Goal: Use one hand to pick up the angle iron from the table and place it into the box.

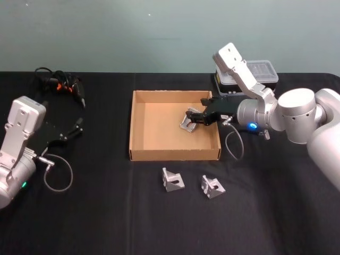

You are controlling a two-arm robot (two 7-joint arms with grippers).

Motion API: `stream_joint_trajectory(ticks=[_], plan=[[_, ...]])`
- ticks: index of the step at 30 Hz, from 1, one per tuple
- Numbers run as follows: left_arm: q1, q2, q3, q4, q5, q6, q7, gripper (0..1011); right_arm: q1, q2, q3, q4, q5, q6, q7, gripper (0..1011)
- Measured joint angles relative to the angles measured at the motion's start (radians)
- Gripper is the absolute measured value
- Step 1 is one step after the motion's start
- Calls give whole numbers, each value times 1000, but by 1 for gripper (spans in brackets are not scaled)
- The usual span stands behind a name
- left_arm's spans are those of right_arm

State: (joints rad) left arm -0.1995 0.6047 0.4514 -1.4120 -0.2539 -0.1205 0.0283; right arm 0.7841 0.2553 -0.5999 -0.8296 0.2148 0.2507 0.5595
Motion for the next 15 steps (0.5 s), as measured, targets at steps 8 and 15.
stream_joint_trajectory(ticks=[8,15], plan=[[0,0,0,0,0,0,0,1011,-10,8,5,-16,-1,1,2,886],[0,0,0,0,0,0,0,1011,-62,45,27,-111,-4,28,6,1004]])
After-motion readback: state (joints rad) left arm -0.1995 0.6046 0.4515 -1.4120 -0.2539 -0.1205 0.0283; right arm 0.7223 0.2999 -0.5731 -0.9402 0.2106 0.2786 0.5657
